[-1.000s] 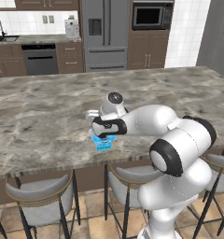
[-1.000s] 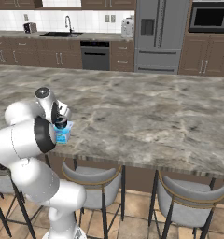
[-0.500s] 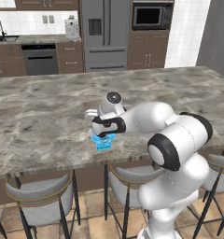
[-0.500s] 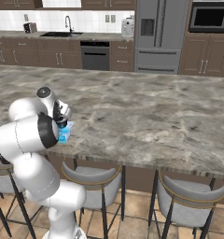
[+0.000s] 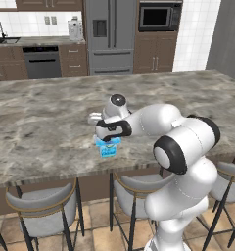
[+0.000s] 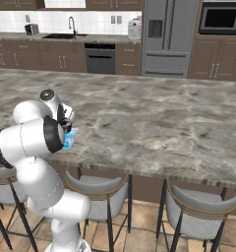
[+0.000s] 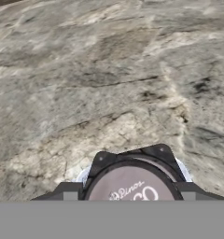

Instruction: Stack the yogurt containers by placing the smaller containers on top of the larger containers.

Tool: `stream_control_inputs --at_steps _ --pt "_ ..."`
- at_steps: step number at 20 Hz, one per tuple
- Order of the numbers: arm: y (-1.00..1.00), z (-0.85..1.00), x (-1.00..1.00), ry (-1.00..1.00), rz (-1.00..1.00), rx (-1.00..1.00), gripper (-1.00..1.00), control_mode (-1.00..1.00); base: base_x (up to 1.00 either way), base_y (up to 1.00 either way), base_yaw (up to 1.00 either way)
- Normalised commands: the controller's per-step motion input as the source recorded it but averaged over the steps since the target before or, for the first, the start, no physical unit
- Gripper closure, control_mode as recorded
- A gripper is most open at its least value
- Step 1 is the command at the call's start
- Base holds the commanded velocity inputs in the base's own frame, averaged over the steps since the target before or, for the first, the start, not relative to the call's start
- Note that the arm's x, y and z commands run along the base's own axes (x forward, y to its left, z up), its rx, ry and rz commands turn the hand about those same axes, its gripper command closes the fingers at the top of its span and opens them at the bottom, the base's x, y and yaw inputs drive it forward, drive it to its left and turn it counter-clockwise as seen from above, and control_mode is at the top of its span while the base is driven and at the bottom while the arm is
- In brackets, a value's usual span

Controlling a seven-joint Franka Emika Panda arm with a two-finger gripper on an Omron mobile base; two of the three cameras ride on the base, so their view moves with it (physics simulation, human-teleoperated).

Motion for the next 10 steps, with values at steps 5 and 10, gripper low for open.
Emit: stream_control_inputs --at_steps 5,10 --pt "0.0 -0.03 0.0 0.01 0.0 0.0 1.0 -1.0 0.0 0.0 0.0" --pt "0.0 -0.01 0.0 0.01 0.0 0.0 -1.0 -1.0 0.0 0.0 0.0"
